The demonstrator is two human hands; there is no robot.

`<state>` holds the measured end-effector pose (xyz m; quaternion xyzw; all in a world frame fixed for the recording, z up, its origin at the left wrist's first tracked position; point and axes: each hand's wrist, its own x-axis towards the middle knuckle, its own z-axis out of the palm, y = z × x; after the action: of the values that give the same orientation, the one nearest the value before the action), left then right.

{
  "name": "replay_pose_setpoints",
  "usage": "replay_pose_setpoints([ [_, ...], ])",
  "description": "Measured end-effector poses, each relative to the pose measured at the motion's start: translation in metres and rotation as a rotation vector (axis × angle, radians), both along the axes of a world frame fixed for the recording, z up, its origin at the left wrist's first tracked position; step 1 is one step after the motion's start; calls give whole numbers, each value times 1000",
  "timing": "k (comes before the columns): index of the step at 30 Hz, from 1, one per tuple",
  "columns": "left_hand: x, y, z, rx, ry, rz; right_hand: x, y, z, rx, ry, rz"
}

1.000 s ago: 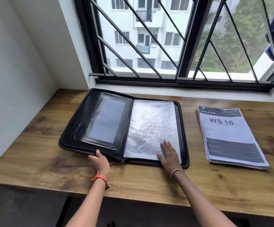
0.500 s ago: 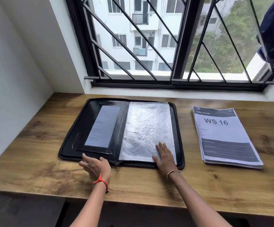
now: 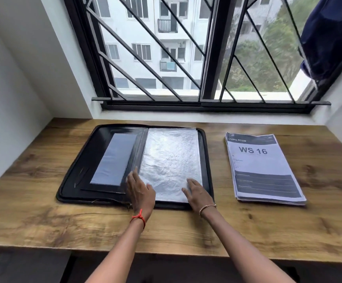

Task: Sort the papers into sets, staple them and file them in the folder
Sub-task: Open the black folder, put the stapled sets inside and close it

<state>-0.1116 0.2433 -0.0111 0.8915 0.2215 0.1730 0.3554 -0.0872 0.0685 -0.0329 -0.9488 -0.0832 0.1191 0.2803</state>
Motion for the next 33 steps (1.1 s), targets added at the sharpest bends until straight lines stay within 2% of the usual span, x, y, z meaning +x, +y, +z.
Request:
replay_pose_setpoints([
  [7,30,-34,14,-63,-65,-228,22,-41,27,50,-40,-137],
  [20,89,-104,31,-180,-38,-592,44,-132,53,63,-132,-394],
  [25,102,-131,30,-198,54,-661,53,-170,52,42,-135,-470],
  [33,128,-193,15,-220,304,-681,82,-242,37,-127,-61,-559],
])
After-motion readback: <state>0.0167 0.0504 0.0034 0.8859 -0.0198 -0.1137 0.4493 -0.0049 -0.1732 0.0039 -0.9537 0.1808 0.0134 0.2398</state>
